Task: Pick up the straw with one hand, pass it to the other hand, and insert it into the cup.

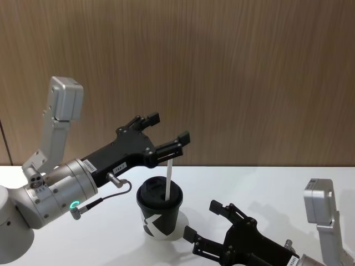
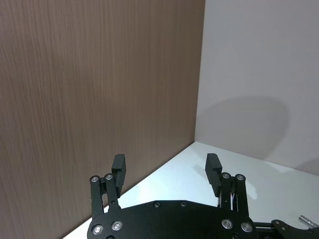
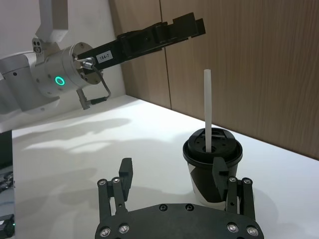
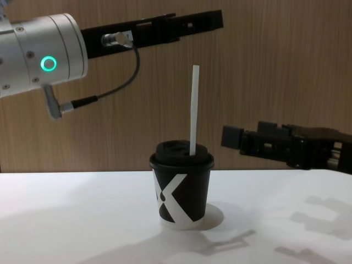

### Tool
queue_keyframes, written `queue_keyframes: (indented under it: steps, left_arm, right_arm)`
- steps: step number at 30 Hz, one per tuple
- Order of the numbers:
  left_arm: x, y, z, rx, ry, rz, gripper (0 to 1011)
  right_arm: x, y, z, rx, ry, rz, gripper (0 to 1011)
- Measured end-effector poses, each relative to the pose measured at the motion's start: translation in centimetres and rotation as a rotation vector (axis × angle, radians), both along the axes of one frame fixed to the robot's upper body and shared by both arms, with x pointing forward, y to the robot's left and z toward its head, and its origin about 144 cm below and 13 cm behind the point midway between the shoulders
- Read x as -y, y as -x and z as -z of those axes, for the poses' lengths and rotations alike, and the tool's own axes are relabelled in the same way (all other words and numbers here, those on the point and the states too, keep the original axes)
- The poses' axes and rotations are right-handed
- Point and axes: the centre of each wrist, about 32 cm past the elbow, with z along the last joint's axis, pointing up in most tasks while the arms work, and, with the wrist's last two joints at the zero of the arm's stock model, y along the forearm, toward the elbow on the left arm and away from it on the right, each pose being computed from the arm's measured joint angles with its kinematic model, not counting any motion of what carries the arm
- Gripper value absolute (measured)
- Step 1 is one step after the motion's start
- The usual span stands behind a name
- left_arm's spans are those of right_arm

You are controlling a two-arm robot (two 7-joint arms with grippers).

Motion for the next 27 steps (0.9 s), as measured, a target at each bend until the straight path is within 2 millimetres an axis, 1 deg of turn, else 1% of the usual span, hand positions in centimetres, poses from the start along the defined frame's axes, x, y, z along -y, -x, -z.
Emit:
queue_keyframes:
  steps: [27]
  left_arm:
    - [-0.16,0.39,-0.47,0.005,0.009,-0.002,1002]
  right_arm:
    - [-0.09,-0.05,0.07,-0.001,0.0,-0.004,1001]
